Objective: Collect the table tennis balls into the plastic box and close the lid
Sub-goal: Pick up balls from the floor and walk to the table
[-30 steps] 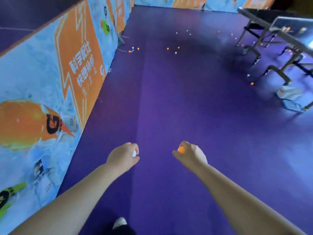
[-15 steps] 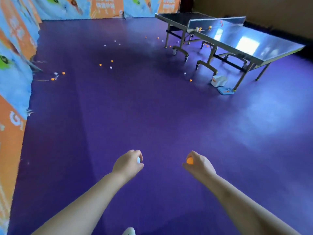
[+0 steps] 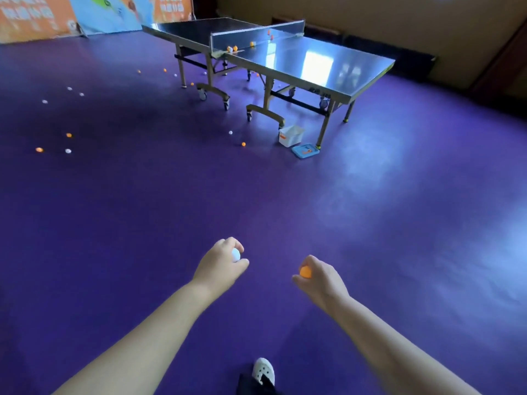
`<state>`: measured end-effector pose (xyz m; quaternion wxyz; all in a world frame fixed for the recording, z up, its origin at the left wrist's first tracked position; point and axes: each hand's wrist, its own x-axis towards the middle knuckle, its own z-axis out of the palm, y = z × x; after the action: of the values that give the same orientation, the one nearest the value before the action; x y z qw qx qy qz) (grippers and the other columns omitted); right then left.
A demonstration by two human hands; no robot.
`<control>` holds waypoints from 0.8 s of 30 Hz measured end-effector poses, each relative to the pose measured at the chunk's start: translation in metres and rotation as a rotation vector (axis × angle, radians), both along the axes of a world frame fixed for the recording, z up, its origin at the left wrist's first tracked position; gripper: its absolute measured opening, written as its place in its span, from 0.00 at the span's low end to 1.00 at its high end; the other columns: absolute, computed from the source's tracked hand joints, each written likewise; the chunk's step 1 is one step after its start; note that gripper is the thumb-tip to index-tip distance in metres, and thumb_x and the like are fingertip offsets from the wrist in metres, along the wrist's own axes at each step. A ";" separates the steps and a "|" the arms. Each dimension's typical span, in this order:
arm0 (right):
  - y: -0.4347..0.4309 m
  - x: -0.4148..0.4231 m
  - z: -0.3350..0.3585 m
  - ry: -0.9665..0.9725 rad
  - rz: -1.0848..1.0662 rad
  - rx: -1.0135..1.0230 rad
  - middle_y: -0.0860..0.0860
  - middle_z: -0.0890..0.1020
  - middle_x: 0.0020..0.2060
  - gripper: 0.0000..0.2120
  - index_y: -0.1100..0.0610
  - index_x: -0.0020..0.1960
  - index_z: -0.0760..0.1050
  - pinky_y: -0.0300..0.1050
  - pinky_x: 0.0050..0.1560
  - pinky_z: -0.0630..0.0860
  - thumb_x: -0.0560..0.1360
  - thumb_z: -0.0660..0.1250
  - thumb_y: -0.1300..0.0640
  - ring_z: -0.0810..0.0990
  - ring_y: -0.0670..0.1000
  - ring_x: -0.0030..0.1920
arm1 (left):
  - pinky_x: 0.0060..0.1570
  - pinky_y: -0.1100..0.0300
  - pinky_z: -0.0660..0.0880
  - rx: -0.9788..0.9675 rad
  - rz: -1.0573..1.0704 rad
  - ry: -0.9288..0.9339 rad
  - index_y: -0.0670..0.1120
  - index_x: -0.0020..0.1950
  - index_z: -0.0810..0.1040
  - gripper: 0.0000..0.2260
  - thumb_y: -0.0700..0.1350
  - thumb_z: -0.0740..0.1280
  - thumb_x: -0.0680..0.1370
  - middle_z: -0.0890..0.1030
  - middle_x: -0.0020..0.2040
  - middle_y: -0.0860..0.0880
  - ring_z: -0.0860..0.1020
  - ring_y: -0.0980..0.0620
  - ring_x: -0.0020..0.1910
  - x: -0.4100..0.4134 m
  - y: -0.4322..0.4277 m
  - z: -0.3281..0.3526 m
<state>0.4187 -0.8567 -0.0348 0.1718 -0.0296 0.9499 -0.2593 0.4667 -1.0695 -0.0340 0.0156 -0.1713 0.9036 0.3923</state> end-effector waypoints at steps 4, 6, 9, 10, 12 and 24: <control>-0.005 -0.113 0.018 0.011 -0.004 0.016 0.50 0.78 0.44 0.09 0.54 0.48 0.71 0.42 0.34 0.67 0.71 0.64 0.52 0.73 0.53 0.37 | 0.44 0.55 0.75 0.005 0.012 -0.007 0.50 0.49 0.72 0.05 0.47 0.65 0.74 0.74 0.51 0.52 0.75 0.50 0.45 -0.112 -0.007 0.013; -0.011 -0.163 0.027 0.023 -0.002 0.027 0.50 0.78 0.43 0.09 0.54 0.48 0.71 0.42 0.34 0.68 0.71 0.64 0.52 0.73 0.53 0.37 | 0.44 0.55 0.75 0.000 0.014 -0.011 0.50 0.49 0.73 0.06 0.47 0.65 0.74 0.74 0.51 0.53 0.76 0.51 0.45 -0.158 -0.014 0.018; -0.027 -0.231 0.029 0.029 0.005 0.002 0.51 0.79 0.43 0.08 0.54 0.47 0.71 0.44 0.36 0.70 0.70 0.64 0.52 0.74 0.54 0.38 | 0.42 0.56 0.74 -0.018 0.014 -0.015 0.50 0.49 0.73 0.05 0.46 0.66 0.74 0.74 0.51 0.52 0.75 0.51 0.44 -0.222 -0.033 0.019; -0.033 -0.253 0.028 0.031 0.004 -0.004 0.50 0.78 0.42 0.08 0.54 0.46 0.71 0.44 0.37 0.72 0.70 0.64 0.52 0.75 0.54 0.39 | 0.42 0.56 0.74 -0.020 0.016 -0.019 0.50 0.49 0.73 0.05 0.46 0.66 0.74 0.75 0.51 0.52 0.75 0.51 0.44 -0.243 -0.041 0.017; -0.049 -0.297 0.023 0.038 -0.004 -0.014 0.50 0.79 0.42 0.08 0.54 0.46 0.71 0.45 0.38 0.74 0.70 0.64 0.52 0.76 0.54 0.39 | 0.43 0.55 0.74 -0.019 0.014 -0.024 0.50 0.48 0.73 0.05 0.46 0.66 0.74 0.75 0.51 0.52 0.75 0.50 0.44 -0.289 -0.057 0.012; -0.173 -0.576 -0.008 -0.039 -0.160 -0.112 0.50 0.78 0.39 0.08 0.53 0.45 0.72 0.48 0.37 0.77 0.69 0.67 0.51 0.77 0.52 0.35 | 0.40 0.57 0.72 0.020 0.015 -0.079 0.48 0.52 0.73 0.08 0.46 0.65 0.75 0.74 0.52 0.50 0.75 0.48 0.44 -0.598 -0.210 0.001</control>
<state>-0.1570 -1.0298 -0.0428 0.1669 0.0421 0.9298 -0.3253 -0.1309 -1.2793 -0.0327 0.0500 -0.1932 0.8970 0.3945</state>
